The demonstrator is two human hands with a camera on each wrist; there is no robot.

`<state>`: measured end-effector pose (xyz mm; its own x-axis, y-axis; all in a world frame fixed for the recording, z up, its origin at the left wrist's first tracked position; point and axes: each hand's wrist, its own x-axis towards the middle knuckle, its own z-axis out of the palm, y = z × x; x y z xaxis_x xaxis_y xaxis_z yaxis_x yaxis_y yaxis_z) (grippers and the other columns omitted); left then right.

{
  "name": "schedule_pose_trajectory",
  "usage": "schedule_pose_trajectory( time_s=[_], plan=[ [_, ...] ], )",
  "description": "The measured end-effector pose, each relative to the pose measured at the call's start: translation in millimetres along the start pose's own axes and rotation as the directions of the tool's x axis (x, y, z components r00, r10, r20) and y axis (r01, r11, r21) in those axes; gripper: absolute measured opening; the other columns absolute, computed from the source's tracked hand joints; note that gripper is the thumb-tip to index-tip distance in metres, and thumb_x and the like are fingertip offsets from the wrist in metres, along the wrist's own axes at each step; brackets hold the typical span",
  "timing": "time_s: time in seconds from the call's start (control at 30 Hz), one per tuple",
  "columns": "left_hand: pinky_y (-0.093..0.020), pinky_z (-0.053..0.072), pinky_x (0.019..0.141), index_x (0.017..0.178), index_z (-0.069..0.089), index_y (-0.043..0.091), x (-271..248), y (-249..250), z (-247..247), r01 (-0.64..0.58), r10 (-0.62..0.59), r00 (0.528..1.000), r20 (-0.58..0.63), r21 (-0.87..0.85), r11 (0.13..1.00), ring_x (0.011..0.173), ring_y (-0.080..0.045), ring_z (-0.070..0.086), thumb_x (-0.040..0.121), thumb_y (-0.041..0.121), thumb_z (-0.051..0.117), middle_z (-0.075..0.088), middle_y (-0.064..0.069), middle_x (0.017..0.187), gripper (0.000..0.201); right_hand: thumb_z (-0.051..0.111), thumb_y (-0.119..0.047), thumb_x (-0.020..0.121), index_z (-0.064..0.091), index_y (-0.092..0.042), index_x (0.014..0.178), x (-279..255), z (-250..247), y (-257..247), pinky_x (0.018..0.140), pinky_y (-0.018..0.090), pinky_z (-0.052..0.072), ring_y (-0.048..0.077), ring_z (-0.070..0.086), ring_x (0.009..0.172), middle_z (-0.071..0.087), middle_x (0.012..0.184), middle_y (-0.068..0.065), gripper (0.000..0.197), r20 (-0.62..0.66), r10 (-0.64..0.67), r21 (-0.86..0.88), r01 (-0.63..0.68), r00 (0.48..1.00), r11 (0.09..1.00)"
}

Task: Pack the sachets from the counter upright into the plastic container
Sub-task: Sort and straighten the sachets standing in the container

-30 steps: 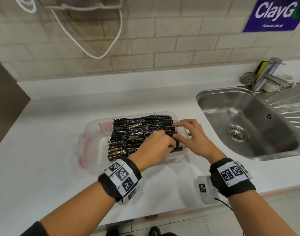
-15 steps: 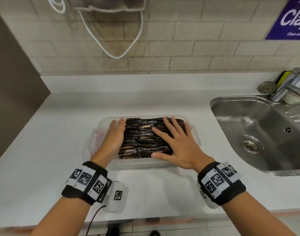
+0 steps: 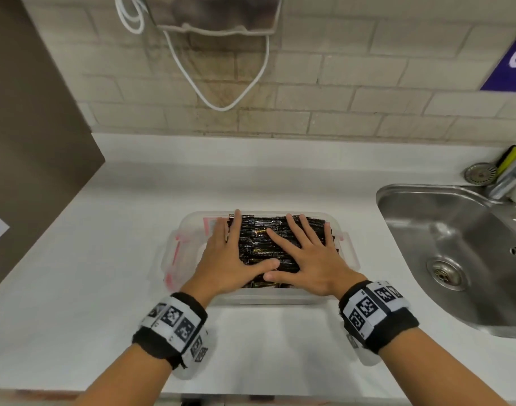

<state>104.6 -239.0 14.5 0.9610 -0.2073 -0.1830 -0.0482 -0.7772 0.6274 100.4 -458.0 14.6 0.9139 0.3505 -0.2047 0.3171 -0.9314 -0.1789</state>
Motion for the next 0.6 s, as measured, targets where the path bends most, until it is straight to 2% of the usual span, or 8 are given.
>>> schedule_pose_trajectory(
  time_s=[0.07, 0.17, 0.3, 0.6],
  plan=[
    [-0.049, -0.004, 0.125, 0.150, -0.027, 0.048, 4.7, -2.9, 9.2, -0.022, 0.043, 0.996, -0.079, 0.251, 0.968, 0.150, -0.019, -0.027, 0.056, 0.108, 0.025, -0.032, 0.002, 0.162, 0.123, 0.006, -0.104, 0.061, -0.020, -0.062, 0.145, 2.9, 1.8, 1.1, 0.114, 0.063, -0.023, 0.020, -0.038, 0.145, -0.034, 0.160, -0.005, 0.098, -0.018, 0.006, -0.008, -0.006, 1.000, 1.000],
    [-0.045, -0.018, 0.121, 0.152, -0.025, 0.042, 15.8, -5.6, 10.1, -0.055, 0.095, 0.992, -0.085, 0.386, 0.921, 0.142, -0.013, -0.041, 0.056, 0.109, 0.012, -0.041, 0.002, 0.157, 0.122, 0.007, -0.103, 0.062, -0.023, -0.062, 0.144, 5.9, 3.9, 3.3, 0.112, 0.063, -0.026, 0.021, -0.040, 0.144, -0.036, 0.159, -0.004, 0.097, -0.027, 0.011, -0.010, -0.011, 1.000, 1.000],
    [-0.042, -0.019, 0.119, 0.152, -0.024, 0.039, 32.4, -7.5, 8.9, -0.117, 0.122, 0.992, 0.016, 0.426, 0.897, 0.142, -0.015, -0.042, 0.057, 0.107, 0.009, -0.042, 0.001, 0.156, 0.121, 0.001, -0.103, 0.061, -0.024, -0.060, 0.144, 12.3, 5.3, 3.8, 0.111, 0.064, -0.027, 0.020, -0.042, 0.142, -0.039, 0.158, -0.004, 0.097, -0.028, 0.028, -0.020, -0.028, 0.999, 0.999],
    [-0.039, -0.019, 0.116, 0.155, -0.021, 0.035, 53.9, -3.4, 8.7, -0.154, 0.151, 0.988, 0.043, 0.468, 0.870, 0.142, -0.018, -0.042, 0.068, 0.098, 0.013, -0.040, -0.003, 0.158, 0.113, -0.005, -0.100, 0.064, -0.026, -0.056, 0.147, 28.2, 11.5, 6.1, 0.111, 0.067, -0.022, 0.021, -0.040, 0.144, -0.040, 0.157, -0.006, 0.095, -0.052, 0.107, -0.065, -0.110, 0.993, 0.992]
  ],
)
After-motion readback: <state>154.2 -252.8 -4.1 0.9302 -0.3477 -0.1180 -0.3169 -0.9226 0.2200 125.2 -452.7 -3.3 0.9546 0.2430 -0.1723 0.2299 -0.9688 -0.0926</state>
